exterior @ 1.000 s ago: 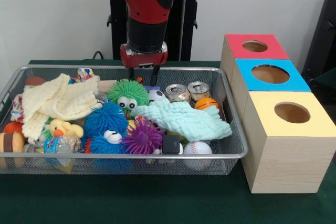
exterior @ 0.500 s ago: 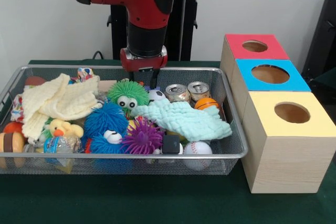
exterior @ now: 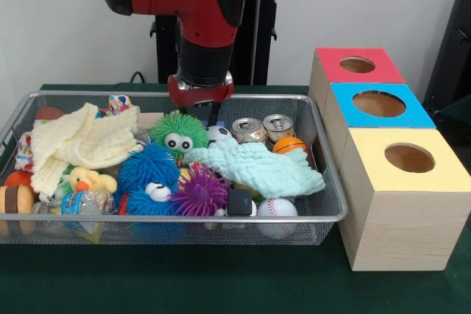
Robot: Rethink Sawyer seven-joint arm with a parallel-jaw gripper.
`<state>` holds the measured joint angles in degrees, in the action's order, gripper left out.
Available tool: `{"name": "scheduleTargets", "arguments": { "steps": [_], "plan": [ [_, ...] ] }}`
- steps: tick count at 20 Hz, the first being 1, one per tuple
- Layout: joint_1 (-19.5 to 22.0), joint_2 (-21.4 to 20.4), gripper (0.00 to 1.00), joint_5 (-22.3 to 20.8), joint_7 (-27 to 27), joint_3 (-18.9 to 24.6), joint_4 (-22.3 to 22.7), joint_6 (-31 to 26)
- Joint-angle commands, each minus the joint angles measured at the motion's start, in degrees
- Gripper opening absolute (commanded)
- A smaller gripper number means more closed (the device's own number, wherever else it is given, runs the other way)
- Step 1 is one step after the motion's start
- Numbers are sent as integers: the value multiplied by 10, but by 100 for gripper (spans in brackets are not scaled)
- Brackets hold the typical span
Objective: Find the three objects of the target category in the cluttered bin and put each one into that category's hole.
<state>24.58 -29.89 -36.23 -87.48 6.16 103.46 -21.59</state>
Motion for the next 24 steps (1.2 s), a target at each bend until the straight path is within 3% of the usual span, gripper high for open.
{"name": "scheduleTargets", "arguments": {
  "steps": [1, 11, 12, 24],
  "plan": [
    [-7, 32, 100, -61, 5, 16, -54, 29],
    [7, 39, 100, -80, 21, 28, -67, 10],
    [7, 39, 0, -84, 19, 28, -68, 9],
    [13, 40, 0, -80, 38, 39, -75, -17]
  ]
}}
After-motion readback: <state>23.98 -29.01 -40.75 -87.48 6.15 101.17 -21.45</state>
